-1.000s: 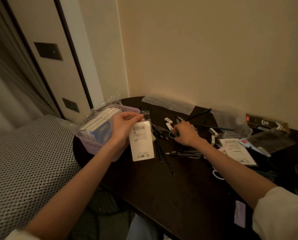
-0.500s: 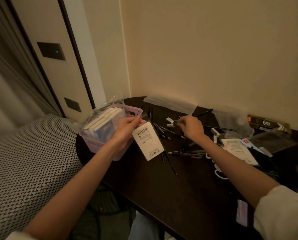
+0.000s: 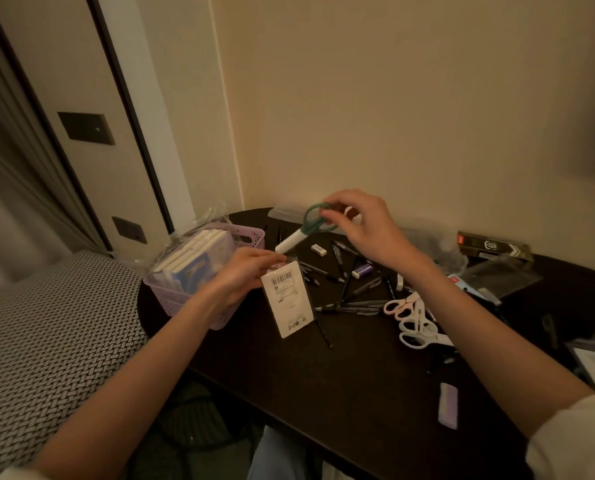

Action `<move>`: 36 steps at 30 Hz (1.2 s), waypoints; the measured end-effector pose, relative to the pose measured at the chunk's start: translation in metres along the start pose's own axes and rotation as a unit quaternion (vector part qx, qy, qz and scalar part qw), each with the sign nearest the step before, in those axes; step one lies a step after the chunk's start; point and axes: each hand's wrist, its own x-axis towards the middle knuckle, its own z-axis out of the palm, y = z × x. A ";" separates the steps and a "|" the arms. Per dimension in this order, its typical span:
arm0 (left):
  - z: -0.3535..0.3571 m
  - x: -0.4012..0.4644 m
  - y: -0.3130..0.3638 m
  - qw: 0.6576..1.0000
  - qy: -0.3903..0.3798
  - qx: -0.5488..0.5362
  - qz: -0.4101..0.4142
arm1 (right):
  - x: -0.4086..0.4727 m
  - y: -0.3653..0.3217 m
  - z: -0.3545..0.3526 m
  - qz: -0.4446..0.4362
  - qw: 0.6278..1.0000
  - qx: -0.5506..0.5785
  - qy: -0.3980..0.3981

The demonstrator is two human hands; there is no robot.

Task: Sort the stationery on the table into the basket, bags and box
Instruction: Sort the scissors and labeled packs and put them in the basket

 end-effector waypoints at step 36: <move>0.023 -0.014 -0.015 0.994 -0.066 -0.086 0.000 | -0.038 -0.017 0.031 -0.040 0.965 -0.216 -0.143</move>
